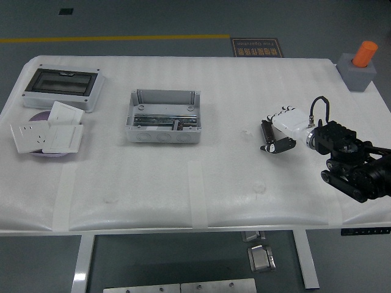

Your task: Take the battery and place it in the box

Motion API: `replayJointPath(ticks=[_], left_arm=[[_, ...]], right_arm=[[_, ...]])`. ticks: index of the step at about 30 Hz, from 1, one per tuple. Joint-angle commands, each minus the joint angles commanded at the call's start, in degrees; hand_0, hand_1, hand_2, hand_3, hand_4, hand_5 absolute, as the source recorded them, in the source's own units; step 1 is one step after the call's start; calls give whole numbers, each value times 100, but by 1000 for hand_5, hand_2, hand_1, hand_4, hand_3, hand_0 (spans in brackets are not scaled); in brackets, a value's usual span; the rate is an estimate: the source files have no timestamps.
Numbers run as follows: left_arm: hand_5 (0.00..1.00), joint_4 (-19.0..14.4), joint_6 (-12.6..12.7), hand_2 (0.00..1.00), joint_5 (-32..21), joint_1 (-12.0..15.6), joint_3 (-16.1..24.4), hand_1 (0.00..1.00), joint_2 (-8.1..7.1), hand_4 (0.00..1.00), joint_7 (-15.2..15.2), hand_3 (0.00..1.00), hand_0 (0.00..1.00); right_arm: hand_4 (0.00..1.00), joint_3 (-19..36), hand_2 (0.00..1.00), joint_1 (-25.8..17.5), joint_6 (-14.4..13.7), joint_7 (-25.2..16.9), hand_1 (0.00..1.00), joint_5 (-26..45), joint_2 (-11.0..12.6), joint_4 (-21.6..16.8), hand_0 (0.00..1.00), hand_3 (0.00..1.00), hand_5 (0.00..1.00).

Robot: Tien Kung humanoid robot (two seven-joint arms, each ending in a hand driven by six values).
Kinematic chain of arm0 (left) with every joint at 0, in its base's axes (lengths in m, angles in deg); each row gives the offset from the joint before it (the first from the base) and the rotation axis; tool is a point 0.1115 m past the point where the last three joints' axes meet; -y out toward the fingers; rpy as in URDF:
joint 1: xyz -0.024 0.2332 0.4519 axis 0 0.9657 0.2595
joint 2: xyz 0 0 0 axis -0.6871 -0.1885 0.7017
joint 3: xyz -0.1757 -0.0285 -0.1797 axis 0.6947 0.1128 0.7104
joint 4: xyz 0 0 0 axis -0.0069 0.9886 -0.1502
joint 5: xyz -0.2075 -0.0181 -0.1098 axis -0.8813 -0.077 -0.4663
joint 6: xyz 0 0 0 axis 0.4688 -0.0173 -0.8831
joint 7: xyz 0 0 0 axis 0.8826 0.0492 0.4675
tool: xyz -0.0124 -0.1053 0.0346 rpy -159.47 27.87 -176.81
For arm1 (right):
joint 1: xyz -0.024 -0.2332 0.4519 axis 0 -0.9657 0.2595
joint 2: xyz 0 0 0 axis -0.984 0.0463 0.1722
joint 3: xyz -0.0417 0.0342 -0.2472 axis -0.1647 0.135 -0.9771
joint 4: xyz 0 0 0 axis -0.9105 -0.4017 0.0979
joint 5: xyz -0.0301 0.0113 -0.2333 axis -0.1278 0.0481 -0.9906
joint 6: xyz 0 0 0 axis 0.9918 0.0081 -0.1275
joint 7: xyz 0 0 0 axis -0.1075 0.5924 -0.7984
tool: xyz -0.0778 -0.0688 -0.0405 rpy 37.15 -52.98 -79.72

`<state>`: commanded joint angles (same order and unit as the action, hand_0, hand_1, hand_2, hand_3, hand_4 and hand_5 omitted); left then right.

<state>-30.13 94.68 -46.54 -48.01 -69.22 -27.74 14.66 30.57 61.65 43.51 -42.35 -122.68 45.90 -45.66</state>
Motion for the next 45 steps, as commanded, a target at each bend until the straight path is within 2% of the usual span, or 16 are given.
replayJointPath(ticks=[3, 4, 9, 10, 21, 22, 27, 28, 37, 42, 45], left_arm=[[499, -2, 1, 444, -15, -1, -16, 619, -3, 504, 7, 611, 598], [511, -3, 2, 444, -18, -3, -21, 620, -5, 506, 10, 613, 598], [511, -7, 10, 444, -59, -14, -59, 620, -10, 506, 31, 613, 598], [514, -8, 10, 444, -60, -16, -61, 619, -9, 504, 33, 613, 598], [524, -15, 17, 444, -40, -6, -74, 619, -12, 501, 43, 613, 598], [528, -15, 19, 444, -40, -7, -75, 619, -12, 500, 44, 614, 598], [528, -16, 19, 444, -17, -6, -65, 619, -15, 500, 42, 614, 598], [530, -15, 19, 443, -8, -6, -59, 619, -16, 498, 40, 614, 598], [529, -17, 18, 443, 32, -11, -46, 619, -17, 493, 35, 614, 598], [532, -15, 12, 443, 67, -9, -18, 619, -17, 493, 20, 614, 598], [532, -10, 0, 443, 121, -4, 25, 619, -12, 493, -1, 614, 598]], right_arm=[[780, 16, 792, -7, 11, -22, 815, -8, 10, 3, 964, 837, 609], [709, 22, 785, -7, 15, -27, 809, -12, 11, 3, 954, 821, 574], [709, 64, 785, -8, 41, -72, 809, -64, -9, 1, 954, 821, 574], [642, 72, 782, -9, 45, -81, 804, -75, -13, 0, 949, 805, 544], [605, 114, 778, -15, -20, -162, 798, -152, -38, -21, 945, 777, 540], [506, 115, 764, -19, -30, -168, 788, -149, -38, -20, 933, 740, 489], [506, 107, 764, -38, -83, -196, 788, -107, -38, -14, 933, 740, 489], [397, 92, 741, -40, -108, -196, 771, -85, -35, -25, 918, 712, 456], [365, -194, 724, 18, -512, -125, 768, 284, -13, -181, 908, 706, 469], [358, -314, 721, 48, -593, -100, 767, 530, 12, -163, 900, 702, 471], [358, -290, 721, 96, -538, -115, 767, 639, 68, -207, 900, 702, 471]])
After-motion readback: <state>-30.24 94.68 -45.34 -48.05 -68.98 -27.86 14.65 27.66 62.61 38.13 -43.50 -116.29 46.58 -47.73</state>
